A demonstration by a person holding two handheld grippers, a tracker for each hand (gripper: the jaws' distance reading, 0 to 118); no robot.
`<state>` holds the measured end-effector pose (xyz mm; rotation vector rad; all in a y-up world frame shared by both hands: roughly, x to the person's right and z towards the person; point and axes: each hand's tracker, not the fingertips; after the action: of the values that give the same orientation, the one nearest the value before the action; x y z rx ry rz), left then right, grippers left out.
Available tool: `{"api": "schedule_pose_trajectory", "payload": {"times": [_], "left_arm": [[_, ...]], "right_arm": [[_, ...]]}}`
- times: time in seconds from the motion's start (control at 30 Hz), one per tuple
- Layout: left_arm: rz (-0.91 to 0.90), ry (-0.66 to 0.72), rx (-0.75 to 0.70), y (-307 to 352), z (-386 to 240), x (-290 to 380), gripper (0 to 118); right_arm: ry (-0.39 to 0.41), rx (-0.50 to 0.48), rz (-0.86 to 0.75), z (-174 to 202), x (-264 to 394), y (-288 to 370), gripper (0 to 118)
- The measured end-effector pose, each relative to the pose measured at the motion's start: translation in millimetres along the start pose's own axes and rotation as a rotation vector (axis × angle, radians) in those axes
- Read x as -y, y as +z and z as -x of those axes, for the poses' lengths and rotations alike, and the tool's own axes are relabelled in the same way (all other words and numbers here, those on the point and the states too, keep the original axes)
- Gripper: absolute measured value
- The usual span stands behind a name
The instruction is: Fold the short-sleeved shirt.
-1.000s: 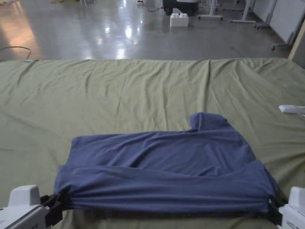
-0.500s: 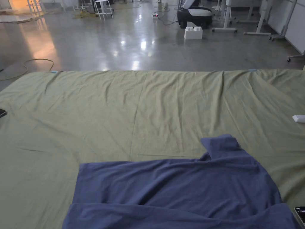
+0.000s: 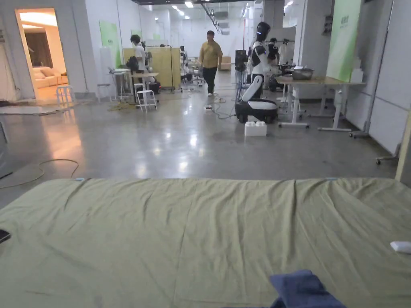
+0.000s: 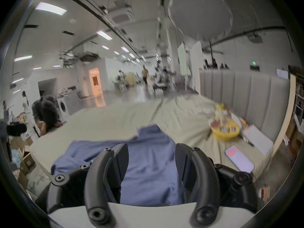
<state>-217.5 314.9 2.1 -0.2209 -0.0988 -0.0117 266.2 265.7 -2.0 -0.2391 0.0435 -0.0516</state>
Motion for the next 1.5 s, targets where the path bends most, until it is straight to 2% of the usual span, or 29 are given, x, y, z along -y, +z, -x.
{"api": "schedule_pose_trajectory", "payload": {"times": [0.07,0.13,0.17,0.27,0.3,0.33,0.37,0.4,0.43,0.47,0.63,0.77,0.83,0.93,1.0,1.03,1.1,1.13,1.17,1.37,1.47,1.5], "left_arm": [[-0.068,-0.026,0.003,12.0,-13.9,-15.9,81],[-0.126,-0.058,0.018,23.0,-24.5,-22.5,74],[-0.143,-0.073,0.023,28.2,-29.3,-25.4,58],[-0.122,-0.126,0.055,34.2,-39.3,-27.4,5],[-0.073,-0.125,0.085,31.8,-39.7,-25.0,5],[-0.072,-0.121,0.095,31.9,-40.0,-20.4,0],[-0.085,-0.117,0.09,32.8,-39.8,-16.7,0],[-0.061,-0.103,0.104,32.5,-37.7,-12.4,0],[-0.052,-0.094,0.098,31.7,-36.7,-8.6,0],[-0.052,-0.088,0.095,31.5,-35.8,-6.1,0],[-0.062,0.042,0.118,33.1,-23.7,-12.9,0],[-0.062,0.022,0.103,25.6,-21.0,-11.0,0],[0.001,0.052,0.105,9.2,-19.6,-9.4,0],[0.083,0.203,0.112,-30.6,-3.9,7.4,0],[0.13,0.241,0.115,-63.0,4.4,18.7,0],[0.15,0.235,0.09,-82.0,7.6,23.5,8],[0.224,0.212,0.08,-125.2,19.8,29.9,58],[0.255,0.224,0.073,-151.2,27.7,35.1,76],[0.282,0.233,0.058,-175.7,35.4,40.7,79],[0.545,0.277,-0.027,-330.8,89.4,81.6,78],[0.617,0.279,-0.148,-372.9,98.1,109.2,77],[0.632,0.24,-0.166,-384.7,97.9,116.9,76]], "right_arm": [[0.044,-0.028,-0.045,14.1,-13.8,9.4,62],[0.073,-0.06,-0.059,26.3,-21.5,15.8,60],[0.075,-0.077,-0.068,29.7,-23.0,18.7,51],[0.078,-0.119,-0.08,38.0,-25.1,25.1,12],[0.079,-0.113,-0.083,40.8,-24.4,25.5,10],[0.075,-0.065,-0.087,43.8,-22.6,26.1,4],[0.124,-0.039,-0.129,43.6,-24.5,26.7,3],[0.121,-0.068,-0.102,42.2,-23.7,24.1,3],[0.058,-0.085,-0.013,40.7,-18.4,20.6,3],[0.097,-0.076,-0.066,41.8,-21.7,21.8,1],[0.06,-0.103,-0.036,39.8,-18.3,18.6,0],[0.043,-0.117,-0.024,41.0,-16.1,13.3,0],[0.021,-0.128,-0.004,41.0,-11.5,7.7,0],[0.01,-0.136,0.037,40.1,-1.4,-0.9,0],[0.015,-0.138,0.067,38.8,4.7,-4.3,0],[0.017,-0.14,0.082,38.4,7.0,-5.6,0],[0.019,-0.143,0.117,33.7,13.9,-10.3,0],[0.021,-0.143,0.142,31.0,17.1,-13.5,0],[0.023,-0.139,0.162,29.1,19.9,-16.1,0],[-0.011,-0.075,0.259,8.8,37.5,-28.2,0],[-0.018,-0.043,0.313,0.0,44.2,-31.9,0],[-0.011,-0.03,0.33,-2.7,46.0,-32.8,0]]}}
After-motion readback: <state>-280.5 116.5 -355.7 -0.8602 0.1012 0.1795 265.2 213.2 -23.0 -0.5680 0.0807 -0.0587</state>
